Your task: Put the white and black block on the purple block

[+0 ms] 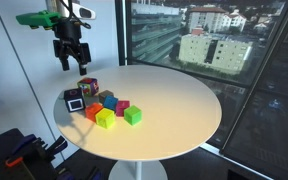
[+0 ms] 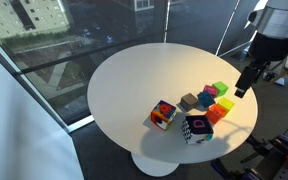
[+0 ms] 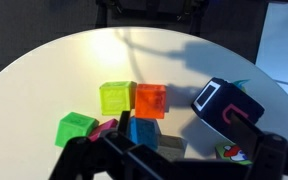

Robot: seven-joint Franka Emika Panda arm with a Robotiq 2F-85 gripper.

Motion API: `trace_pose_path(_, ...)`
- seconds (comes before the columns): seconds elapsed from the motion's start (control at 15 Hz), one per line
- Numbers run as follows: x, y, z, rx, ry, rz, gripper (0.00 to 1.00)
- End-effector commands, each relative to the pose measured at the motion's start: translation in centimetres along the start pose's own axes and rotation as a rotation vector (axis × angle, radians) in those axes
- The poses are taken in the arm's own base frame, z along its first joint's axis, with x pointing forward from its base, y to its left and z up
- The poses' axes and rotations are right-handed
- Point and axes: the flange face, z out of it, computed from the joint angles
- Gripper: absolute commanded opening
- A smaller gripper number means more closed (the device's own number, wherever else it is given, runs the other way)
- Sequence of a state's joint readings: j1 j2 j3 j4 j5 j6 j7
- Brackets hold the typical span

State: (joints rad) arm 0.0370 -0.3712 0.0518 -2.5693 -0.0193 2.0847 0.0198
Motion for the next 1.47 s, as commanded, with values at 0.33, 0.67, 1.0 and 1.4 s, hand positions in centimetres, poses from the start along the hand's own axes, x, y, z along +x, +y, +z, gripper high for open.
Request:
trace_pose_path(0.33,-0.5,-4.2,2.5,-0.019,0.146,0.076,1.00)
trace_pose_path(0.67,-0.9,-5.2,4.4,-0.023,0.142,0.112,1.00)
trace_pose_path(1.0,-1.1,-5.9,6.1,-0.028,0.094,0.139,1.00)
trace_pose_path(1.4,-0.9,-6.2,7.5,-0.004,0.072,0.219,1.00)
